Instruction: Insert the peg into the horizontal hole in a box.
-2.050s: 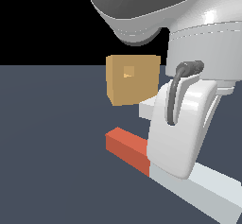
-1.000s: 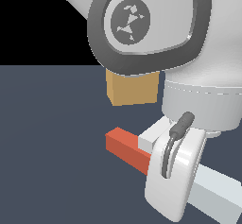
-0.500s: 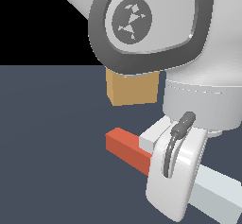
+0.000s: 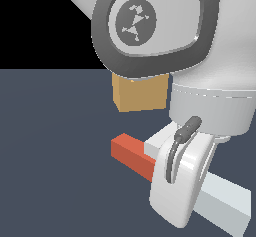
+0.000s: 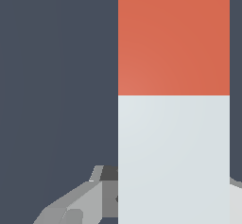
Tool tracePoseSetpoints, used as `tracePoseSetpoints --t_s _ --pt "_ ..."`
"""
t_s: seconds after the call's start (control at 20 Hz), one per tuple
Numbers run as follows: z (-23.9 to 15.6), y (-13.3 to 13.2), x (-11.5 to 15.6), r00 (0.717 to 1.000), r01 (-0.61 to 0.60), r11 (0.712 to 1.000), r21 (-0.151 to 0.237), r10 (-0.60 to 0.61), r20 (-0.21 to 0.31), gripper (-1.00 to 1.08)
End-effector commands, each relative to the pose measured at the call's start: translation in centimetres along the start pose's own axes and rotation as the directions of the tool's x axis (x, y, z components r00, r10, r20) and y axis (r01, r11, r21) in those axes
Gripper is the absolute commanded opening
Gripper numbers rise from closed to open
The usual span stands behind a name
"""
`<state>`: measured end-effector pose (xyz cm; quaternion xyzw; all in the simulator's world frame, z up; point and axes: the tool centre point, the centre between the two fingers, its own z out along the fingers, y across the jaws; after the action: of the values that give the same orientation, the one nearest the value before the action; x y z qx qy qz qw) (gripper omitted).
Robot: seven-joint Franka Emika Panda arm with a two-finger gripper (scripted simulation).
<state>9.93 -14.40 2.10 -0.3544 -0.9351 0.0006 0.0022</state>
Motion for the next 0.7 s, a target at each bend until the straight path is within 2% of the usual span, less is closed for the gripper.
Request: tracePoseSetpoints --t_s 0.0,0.3,0.65 --pt "-0.5 0.3 0.4 1.000 -0.010 1.000 -0.002 0.010 0.003 -1.00" --pt "-1.6 1.2 2.3 0.998 -0.061 0.998 -0.003 0.061 0.003 -1.00" --pt "-3.9 3.3 5.8 0.987 -0.160 0.987 -0.003 0.160 0.003 -1.00"
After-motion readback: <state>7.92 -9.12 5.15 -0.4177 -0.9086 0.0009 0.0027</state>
